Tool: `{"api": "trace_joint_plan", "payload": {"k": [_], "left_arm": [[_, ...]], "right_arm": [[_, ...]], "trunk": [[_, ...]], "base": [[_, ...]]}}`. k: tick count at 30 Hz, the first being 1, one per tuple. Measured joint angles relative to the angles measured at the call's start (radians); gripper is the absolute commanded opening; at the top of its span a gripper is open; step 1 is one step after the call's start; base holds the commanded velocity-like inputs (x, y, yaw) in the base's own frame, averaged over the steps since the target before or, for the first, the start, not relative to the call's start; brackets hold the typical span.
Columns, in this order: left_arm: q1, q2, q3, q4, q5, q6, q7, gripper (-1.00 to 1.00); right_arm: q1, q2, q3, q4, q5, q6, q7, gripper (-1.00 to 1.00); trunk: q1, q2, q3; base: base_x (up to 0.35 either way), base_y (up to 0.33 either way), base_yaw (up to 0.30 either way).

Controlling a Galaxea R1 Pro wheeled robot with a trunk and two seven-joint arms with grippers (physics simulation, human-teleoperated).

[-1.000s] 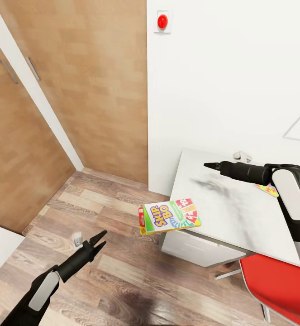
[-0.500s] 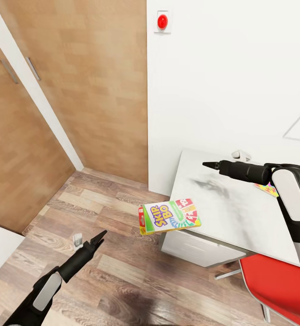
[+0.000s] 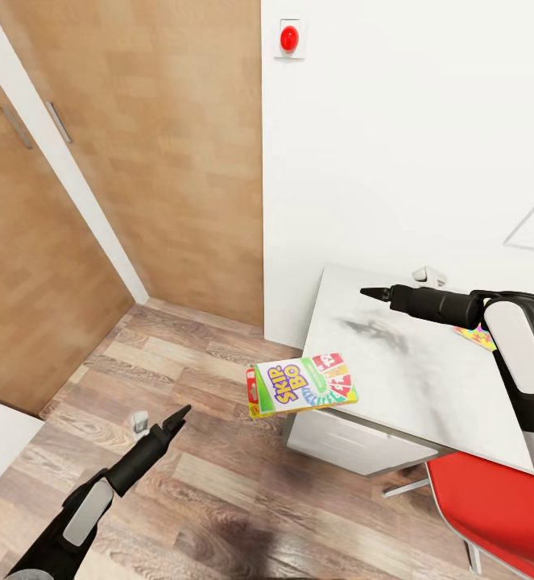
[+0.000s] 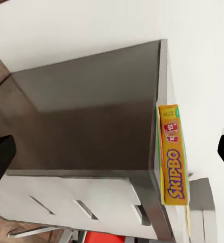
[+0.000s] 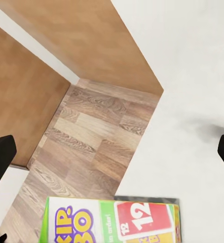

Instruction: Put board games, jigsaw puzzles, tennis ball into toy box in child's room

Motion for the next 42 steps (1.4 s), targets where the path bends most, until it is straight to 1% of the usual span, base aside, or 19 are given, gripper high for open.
{"api": "trace_joint_plan", "payload": {"k": [7, 12, 14, 17, 19, 22, 25, 36, 42], "left_arm": [[-0.023, -0.003, -0.001, 0.002, 0.000, 0.003, 0.002, 1.00], [-0.038, -0.007, -0.001, 0.003, 0.000, 0.016, 0.022, 1.00], [-0.045, -0.015, -0.001, 0.004, 0.000, 0.025, 0.046, 1.00], [-0.048, -0.018, -0.001, 0.004, 0.001, 0.028, 0.060, 1.00], [-0.055, -0.026, -0.001, 0.004, 0.002, 0.033, 0.084, 1.00], [-0.059, -0.031, -0.001, 0.004, 0.002, 0.035, 0.094, 1.00], [-0.072, -0.045, -0.001, 0.005, 0.001, 0.039, 0.112, 1.00], [-0.084, -0.059, -0.001, 0.007, 0.001, 0.042, 0.125, 1.00], [-0.085, -0.061, -0.001, 0.008, 0.001, 0.041, 0.126, 1.00]], "right_arm": [[0.006, 0.000, 0.000, -0.001, 0.000, 0.000, 0.000, 1.00], [0.012, 0.000, 0.000, -0.003, 0.000, 0.000, 0.000, 1.00], [0.014, 0.000, 0.000, -0.004, 0.000, 0.000, 0.000, 1.00], [0.015, 0.000, 0.000, -0.004, 0.000, 0.000, 0.000, 1.00], [0.017, 0.000, 0.000, -0.005, 0.001, 0.000, 0.000, 1.00], [0.018, 0.000, 0.000, -0.005, 0.002, 0.000, 0.000, 1.00], [0.028, 0.000, 0.000, -0.005, 0.004, 0.000, 0.000, 1.00], [0.040, 0.002, 0.001, -0.005, 0.006, 0.000, 0.000, 1.00], [0.043, 0.003, 0.001, -0.005, 0.007, 0.000, 0.000, 1.00]], "trunk": [[0.000, 0.000, 0.000], [0.000, 0.000, 0.000], [0.000, 0.000, 0.000], [0.000, 0.000, 0.000], [0.000, 0.000, 0.000], [0.000, 0.000, 0.000], [0.000, 0.000, 0.000], [0.000, 0.000, 0.000], [0.000, 0.000, 0.000]], "base": [[0.000, 0.000, 0.000], [0.000, 0.000, 0.000], [0.000, 0.000, 0.000], [0.000, 0.000, 0.000], [0.000, 0.000, 0.000], [0.000, 0.000, 0.000], [0.000, 0.000, 0.000], [0.000, 0.000, -0.006], [0.000, 0.000, -0.139]]}}
